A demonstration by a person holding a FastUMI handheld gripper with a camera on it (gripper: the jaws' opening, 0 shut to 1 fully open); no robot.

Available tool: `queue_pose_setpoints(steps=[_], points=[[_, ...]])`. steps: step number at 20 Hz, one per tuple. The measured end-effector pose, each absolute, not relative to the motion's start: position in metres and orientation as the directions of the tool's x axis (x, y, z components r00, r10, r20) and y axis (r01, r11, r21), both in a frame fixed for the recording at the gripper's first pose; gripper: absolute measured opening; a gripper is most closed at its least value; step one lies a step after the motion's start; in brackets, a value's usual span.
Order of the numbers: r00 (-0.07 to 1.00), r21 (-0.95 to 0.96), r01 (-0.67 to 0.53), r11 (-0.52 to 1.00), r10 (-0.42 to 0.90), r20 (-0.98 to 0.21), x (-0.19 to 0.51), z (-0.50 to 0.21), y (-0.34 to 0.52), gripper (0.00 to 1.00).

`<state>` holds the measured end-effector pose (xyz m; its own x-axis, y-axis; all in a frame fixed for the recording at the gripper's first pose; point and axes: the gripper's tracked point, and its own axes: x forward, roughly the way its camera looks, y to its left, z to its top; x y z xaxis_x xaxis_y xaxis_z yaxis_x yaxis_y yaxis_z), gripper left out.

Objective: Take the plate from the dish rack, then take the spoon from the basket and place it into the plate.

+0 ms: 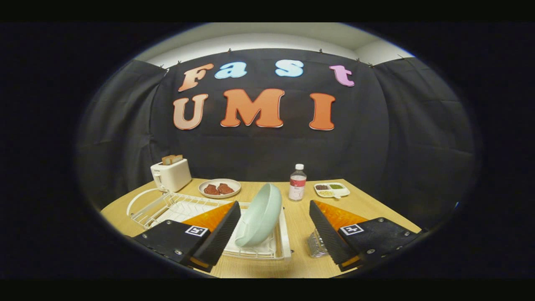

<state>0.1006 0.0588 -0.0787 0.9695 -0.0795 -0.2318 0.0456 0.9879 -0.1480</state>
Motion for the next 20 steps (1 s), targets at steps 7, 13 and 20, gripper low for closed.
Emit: queue_pose_setpoints(steps=[7,13,20], points=[[0.922,-0.203,0.124,0.971,-0.189,-0.339,0.138,-0.117,0.06,0.93],[0.9,-0.273,0.14,0.952,-0.237,-0.366,0.14,-0.126,0.057,0.7],[0.857,-0.261,0.208,0.943,-0.304,-0.416,0.141,-0.132,0.051,0.32]])
